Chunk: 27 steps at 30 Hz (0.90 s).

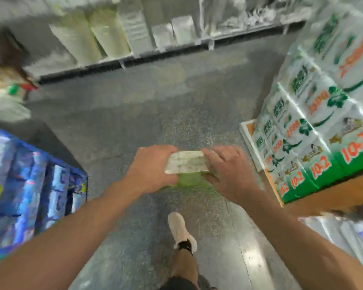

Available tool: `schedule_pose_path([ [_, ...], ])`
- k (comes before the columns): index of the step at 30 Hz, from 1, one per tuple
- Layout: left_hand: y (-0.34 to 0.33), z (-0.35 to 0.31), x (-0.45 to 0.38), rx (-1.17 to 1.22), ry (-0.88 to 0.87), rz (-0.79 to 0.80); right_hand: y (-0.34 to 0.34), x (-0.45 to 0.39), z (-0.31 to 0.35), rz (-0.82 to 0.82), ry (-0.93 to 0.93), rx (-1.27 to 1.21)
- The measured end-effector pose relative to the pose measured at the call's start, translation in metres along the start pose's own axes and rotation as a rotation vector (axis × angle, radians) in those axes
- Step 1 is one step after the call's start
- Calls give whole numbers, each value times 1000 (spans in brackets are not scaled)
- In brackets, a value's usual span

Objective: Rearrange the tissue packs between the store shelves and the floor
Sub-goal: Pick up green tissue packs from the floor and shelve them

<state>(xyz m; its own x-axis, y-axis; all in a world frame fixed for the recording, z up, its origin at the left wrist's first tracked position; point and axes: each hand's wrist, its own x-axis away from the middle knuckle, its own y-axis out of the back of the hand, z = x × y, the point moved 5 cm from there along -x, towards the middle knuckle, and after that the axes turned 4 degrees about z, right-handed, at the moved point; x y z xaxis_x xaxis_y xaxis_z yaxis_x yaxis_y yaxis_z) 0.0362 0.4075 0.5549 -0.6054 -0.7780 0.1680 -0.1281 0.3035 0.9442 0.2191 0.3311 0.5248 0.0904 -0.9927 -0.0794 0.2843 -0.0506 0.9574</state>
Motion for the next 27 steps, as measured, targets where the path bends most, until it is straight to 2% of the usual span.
schedule_pose_path([
  [3,64,18,107,56,133,-76,55,1,94,14,221,25],
  [6,123,45,216,74,267,-255,98,-2,199,-7,446,50],
  [13,210,101,475,-23,587,-514,141,30,459,-114,871,40],
  [22,255,168,826,-420,953,-615,146,149,811,-332,1271,-175],
  [27,291,207,976,-589,1138,-668,151,198,980,-459,1403,-262],
])
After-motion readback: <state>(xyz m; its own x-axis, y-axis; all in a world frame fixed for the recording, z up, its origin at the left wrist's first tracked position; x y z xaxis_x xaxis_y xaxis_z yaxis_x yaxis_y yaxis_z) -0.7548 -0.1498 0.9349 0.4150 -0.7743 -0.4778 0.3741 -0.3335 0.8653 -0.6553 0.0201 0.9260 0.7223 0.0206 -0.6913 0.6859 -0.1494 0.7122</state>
